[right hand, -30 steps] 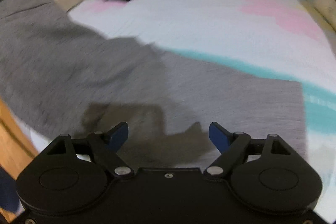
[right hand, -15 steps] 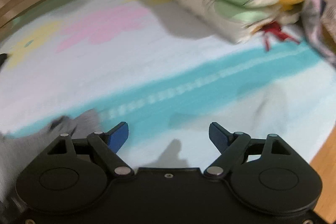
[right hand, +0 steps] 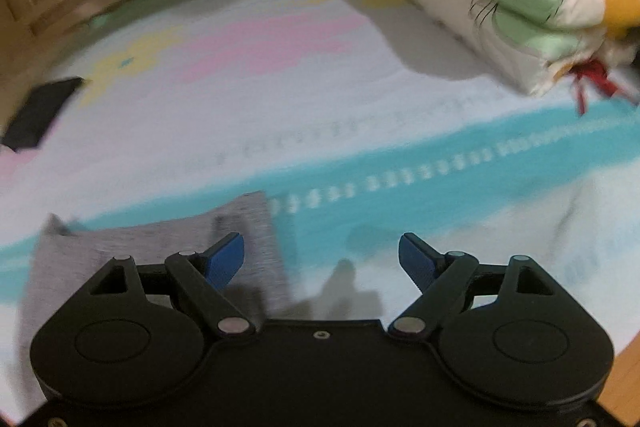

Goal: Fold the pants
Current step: 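Fold the lifted edge over the pants with the left gripper and release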

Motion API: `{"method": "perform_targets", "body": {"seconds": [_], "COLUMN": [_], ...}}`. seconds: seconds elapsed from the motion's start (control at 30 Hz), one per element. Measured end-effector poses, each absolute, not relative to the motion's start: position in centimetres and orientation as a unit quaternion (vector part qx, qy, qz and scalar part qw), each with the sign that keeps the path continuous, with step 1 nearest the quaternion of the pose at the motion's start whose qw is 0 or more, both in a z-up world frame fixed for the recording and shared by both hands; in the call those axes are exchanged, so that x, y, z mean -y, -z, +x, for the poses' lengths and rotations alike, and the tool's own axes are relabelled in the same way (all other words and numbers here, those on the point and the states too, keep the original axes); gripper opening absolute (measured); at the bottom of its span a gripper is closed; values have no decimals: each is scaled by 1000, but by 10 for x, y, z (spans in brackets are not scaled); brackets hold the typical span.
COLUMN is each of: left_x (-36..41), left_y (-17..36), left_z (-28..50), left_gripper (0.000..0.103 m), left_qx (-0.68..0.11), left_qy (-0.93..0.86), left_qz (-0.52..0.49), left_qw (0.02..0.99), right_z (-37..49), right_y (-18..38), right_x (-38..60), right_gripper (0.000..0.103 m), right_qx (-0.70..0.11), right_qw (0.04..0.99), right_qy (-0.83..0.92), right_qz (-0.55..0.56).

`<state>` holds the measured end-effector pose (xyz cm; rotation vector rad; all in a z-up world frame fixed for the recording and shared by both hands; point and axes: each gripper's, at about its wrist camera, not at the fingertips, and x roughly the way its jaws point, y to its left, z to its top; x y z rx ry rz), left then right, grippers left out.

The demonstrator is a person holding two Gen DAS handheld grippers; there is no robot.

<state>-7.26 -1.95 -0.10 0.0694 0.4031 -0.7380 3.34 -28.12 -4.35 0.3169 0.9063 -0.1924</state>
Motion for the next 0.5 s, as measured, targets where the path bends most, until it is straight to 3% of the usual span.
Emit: {"method": "perform_targets", "body": {"seconds": [0.13,0.37,0.5], "left_x": [4,-20,-6], "left_y": [22,87,89], "left_z": [-39,3,8], "left_gripper": [26,26,26], "left_qx": [-258,-413,-391], "left_qy": [253,201,208], "left_qz": [49,26,62], "left_qw": [931,888,894], "right_z": [28,21,24], "right_y": [50,62,70], "right_x": [279,251,243], "right_gripper": [87,92,93], "right_qx": [-444,-441,-437], "right_qw": [876,888,893], "right_qy": [36,-13,-22], "right_qz": [186,127,109]}}
